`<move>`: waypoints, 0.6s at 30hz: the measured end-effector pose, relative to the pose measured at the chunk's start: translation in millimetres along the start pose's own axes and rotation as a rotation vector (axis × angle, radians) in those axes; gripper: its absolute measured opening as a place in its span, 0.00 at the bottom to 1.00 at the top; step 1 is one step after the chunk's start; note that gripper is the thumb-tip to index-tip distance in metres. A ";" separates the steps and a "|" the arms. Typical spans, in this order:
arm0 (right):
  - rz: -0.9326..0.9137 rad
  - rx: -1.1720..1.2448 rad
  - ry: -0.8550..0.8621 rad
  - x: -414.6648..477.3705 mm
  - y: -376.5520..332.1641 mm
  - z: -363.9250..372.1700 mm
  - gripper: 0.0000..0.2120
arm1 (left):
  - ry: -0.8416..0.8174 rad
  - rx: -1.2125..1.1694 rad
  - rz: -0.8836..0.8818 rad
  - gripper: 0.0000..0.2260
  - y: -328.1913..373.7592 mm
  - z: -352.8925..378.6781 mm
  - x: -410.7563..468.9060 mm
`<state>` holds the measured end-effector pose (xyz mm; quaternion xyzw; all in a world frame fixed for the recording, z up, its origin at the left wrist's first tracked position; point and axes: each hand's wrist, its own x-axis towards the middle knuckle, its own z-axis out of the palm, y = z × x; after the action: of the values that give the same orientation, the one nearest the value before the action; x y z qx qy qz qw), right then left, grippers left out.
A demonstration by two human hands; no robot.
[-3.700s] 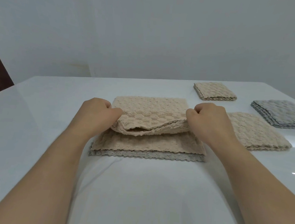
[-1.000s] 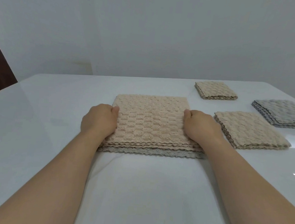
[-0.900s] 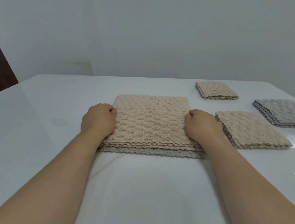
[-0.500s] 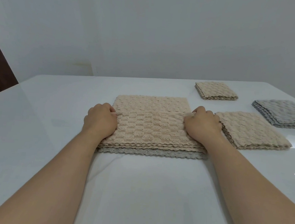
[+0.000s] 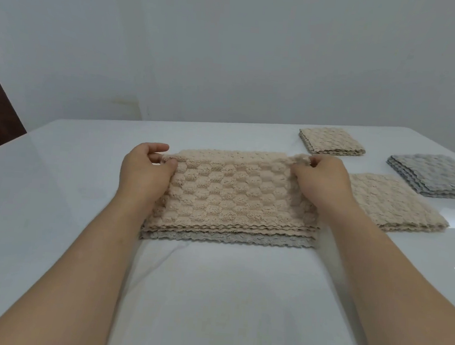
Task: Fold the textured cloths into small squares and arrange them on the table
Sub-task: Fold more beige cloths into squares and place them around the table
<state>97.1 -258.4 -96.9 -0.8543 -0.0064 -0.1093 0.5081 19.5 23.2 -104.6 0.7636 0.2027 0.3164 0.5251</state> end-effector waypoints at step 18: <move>-0.273 0.495 0.144 -56.8 -52.8 6.9 0.04 | 0.111 -0.234 0.134 0.07 45.0 3.6 -26.3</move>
<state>36.4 -221.2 -65.3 -0.6855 -0.1115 -0.2322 0.6810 2.1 -12.6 -70.7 0.6903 0.1418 0.4139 0.5763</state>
